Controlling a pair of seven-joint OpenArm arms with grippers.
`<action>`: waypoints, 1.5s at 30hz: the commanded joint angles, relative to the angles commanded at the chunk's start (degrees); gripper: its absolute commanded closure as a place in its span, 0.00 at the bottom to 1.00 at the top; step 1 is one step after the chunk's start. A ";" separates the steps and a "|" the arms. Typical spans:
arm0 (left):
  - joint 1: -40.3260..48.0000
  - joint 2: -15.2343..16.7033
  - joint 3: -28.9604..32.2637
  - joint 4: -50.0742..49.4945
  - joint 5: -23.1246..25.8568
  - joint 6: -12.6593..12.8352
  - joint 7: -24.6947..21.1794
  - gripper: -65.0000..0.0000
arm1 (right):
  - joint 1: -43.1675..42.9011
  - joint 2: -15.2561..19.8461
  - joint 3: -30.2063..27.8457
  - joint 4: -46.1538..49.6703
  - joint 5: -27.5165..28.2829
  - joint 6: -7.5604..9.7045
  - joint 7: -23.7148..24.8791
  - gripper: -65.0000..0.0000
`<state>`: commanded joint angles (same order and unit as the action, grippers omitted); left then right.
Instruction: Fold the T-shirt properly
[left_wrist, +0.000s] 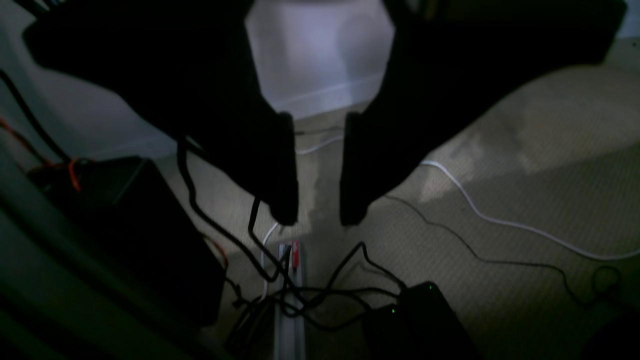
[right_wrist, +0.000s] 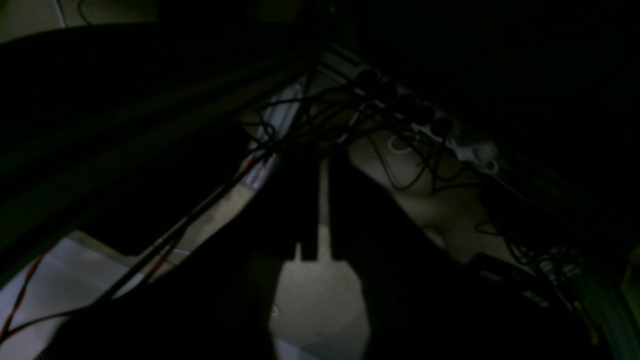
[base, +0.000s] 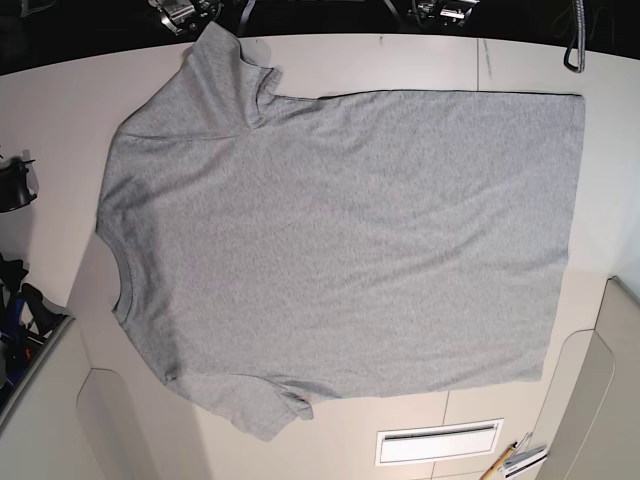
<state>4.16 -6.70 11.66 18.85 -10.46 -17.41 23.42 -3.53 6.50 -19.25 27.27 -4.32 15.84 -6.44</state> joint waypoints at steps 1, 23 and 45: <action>0.09 -0.11 0.00 0.00 0.00 -0.52 0.20 0.77 | 0.00 0.00 0.00 0.00 0.00 0.02 0.00 0.96; 15.96 -3.98 -9.81 19.06 -7.13 -15.19 5.64 0.77 | -12.70 8.20 0.00 14.91 0.72 5.64 -0.02 0.96; 42.16 -3.96 -25.86 55.67 -20.06 -16.92 13.94 0.77 | -37.38 25.73 0.15 55.10 5.86 7.10 -7.56 0.96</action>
<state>46.33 -10.66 -14.20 74.52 -30.52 -34.33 37.36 -40.91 32.23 -19.09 82.37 1.54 22.94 -14.00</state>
